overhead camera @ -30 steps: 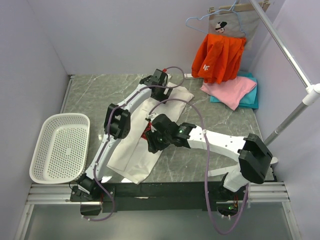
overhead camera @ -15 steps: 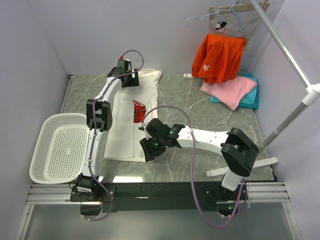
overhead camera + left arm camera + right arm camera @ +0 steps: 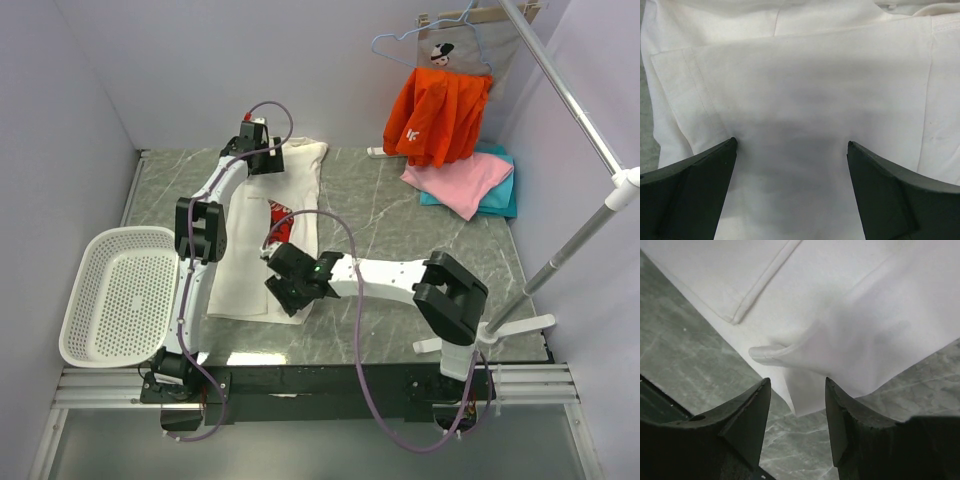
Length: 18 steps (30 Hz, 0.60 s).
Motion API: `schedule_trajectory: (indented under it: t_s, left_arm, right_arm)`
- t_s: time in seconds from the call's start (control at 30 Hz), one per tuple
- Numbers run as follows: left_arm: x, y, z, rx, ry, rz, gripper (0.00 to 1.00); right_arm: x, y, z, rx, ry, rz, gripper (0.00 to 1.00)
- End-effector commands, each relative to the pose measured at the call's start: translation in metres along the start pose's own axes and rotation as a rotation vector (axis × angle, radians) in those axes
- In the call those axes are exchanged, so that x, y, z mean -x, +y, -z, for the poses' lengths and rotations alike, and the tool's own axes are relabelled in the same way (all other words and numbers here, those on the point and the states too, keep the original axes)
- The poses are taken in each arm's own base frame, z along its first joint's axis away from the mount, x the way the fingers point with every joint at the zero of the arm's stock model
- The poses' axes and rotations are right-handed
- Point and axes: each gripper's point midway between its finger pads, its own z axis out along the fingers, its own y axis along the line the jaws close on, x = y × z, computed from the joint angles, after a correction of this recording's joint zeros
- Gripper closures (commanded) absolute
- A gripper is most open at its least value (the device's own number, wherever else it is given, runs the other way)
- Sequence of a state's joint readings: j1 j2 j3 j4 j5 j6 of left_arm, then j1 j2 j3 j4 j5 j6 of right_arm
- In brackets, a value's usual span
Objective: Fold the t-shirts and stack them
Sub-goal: Rotate the tshirt 90 degrees
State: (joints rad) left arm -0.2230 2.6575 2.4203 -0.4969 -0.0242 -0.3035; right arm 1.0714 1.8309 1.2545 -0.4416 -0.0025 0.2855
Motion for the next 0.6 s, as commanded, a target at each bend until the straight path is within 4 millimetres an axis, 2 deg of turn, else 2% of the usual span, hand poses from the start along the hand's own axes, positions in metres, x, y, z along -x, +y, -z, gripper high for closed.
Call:
schedule_trajectory:
  t_s: [0.0, 0.03, 0.17, 0.33, 0.57]
  left_arm:
    - [-0.03, -0.015, 0.006, -0.04, 0.105, 0.032, 0.03]
    - [-0.031, -0.015, 0.006, -0.042, 0.107, 0.04, 0.03]
    - [-0.039, -0.015, 0.003, -0.063, 0.133, 0.065, 0.03]
    - [-0.043, -0.011, 0.002, -0.072, 0.147, 0.083, 0.03]
    - [-0.038, -0.01, 0.004, -0.08, 0.139, 0.094, 0.03]
  right_arm:
    - [0.015, 0.002, -0.005, -0.077, -0.047, 0.043, 0.46]
    - [0.016, 0.001, -0.006, -0.105, -0.052, 0.045, 0.46]
    - [0.029, 0.017, -0.009, -0.123, -0.086, 0.056, 0.45]
    - [0.032, 0.03, -0.011, -0.15, -0.099, 0.081, 0.44]
    - [0.026, 0.025, -0.026, -0.233, -0.073, 0.088, 0.43]
